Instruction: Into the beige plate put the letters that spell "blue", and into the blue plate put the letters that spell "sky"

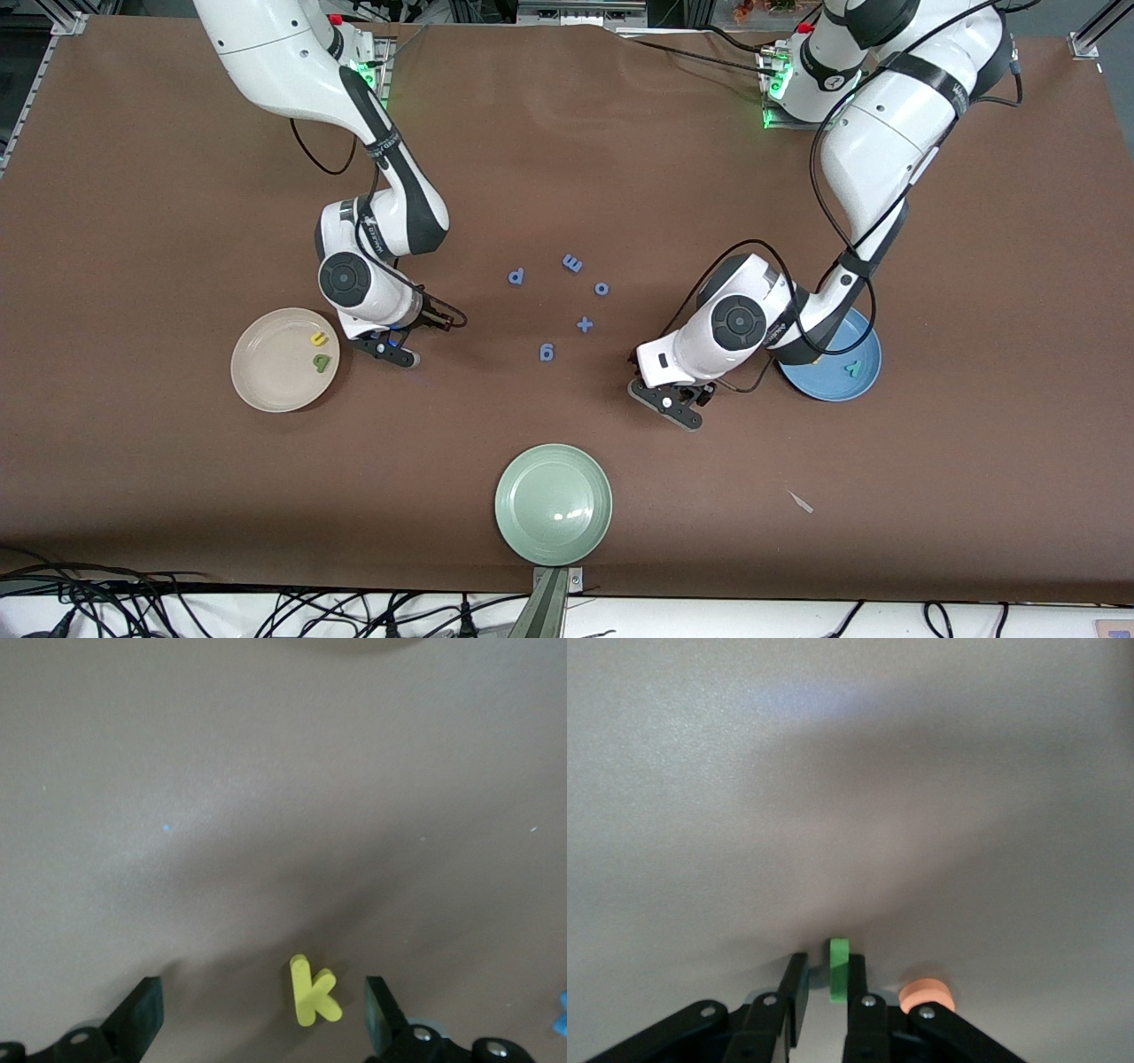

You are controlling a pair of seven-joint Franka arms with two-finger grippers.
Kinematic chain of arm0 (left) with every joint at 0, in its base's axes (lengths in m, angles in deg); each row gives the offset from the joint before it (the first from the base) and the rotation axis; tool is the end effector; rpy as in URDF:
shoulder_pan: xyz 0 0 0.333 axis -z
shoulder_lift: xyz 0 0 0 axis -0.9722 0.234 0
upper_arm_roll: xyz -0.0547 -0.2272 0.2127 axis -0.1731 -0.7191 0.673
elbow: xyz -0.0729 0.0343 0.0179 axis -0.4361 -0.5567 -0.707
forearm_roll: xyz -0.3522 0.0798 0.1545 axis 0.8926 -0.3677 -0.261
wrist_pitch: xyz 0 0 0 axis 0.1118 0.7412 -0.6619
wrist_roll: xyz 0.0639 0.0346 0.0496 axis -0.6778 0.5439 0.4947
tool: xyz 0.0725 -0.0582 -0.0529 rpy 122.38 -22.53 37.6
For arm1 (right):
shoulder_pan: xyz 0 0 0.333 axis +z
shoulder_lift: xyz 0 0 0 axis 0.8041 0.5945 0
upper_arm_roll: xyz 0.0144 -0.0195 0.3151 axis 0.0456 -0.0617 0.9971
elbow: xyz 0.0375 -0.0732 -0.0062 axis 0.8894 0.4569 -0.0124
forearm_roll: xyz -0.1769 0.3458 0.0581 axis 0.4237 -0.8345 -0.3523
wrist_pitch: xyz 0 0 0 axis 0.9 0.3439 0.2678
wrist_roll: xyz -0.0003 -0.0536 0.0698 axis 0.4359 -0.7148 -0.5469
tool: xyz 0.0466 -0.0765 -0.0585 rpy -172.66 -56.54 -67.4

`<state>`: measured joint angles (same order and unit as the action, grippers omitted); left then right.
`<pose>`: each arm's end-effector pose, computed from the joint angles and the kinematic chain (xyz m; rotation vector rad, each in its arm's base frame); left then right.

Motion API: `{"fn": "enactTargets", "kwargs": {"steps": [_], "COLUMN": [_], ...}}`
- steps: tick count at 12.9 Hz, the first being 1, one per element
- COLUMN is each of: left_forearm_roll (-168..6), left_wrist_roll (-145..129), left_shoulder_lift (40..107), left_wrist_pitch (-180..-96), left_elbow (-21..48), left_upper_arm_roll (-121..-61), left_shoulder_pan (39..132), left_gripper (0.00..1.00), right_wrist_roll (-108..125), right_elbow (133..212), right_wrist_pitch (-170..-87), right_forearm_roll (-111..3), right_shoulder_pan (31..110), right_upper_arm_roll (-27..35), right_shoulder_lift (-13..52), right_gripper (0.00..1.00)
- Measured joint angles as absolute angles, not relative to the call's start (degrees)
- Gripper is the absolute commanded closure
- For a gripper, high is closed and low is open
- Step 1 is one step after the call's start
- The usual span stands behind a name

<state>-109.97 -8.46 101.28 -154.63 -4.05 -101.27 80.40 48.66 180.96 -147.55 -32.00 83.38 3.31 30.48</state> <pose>0.6543 -0.3208 0.1821 2.9007 -0.7562 0.0594 0.5673 0.2573 0.1768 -3.0458 0.5656 0.2540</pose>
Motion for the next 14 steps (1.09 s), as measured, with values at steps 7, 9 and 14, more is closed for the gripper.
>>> {"fn": "enactTargets", "kwargs": {"steps": [7, 9, 14], "left_forearm_roll": [-109.98, -109.98, -109.98], "left_wrist_roll": [-8.56, -8.59, -8.59], "left_shoulder_lift": [101.47, 101.45, 101.24], "left_wrist_pitch": [-159.52, -159.55, -159.81], "left_elbow": [-1.56, -1.39, -0.89], "left_upper_arm_roll": [-100.88, -100.89, -101.42], "left_shoulder_pan": [80.65, 80.85, 81.00], "left_gripper": [0.45, 0.85, 0.97], "right_wrist_roll": [44.94, 38.69, 17.15], "right_elbow": [179.62, 176.84, 175.44], "right_wrist_pitch": [-142.25, -134.86, -127.83], "right_forearm_roll": [-32.01, -32.02, -32.02], "right_shoulder_pan": [83.33, 83.10, 82.70], "right_upper_arm_roll": [0.19, -3.91, -15.25], "right_shoulder_lift": [27.70, 26.26, 25.81], "right_gripper": [0.91, 0.90, 0.88]}}
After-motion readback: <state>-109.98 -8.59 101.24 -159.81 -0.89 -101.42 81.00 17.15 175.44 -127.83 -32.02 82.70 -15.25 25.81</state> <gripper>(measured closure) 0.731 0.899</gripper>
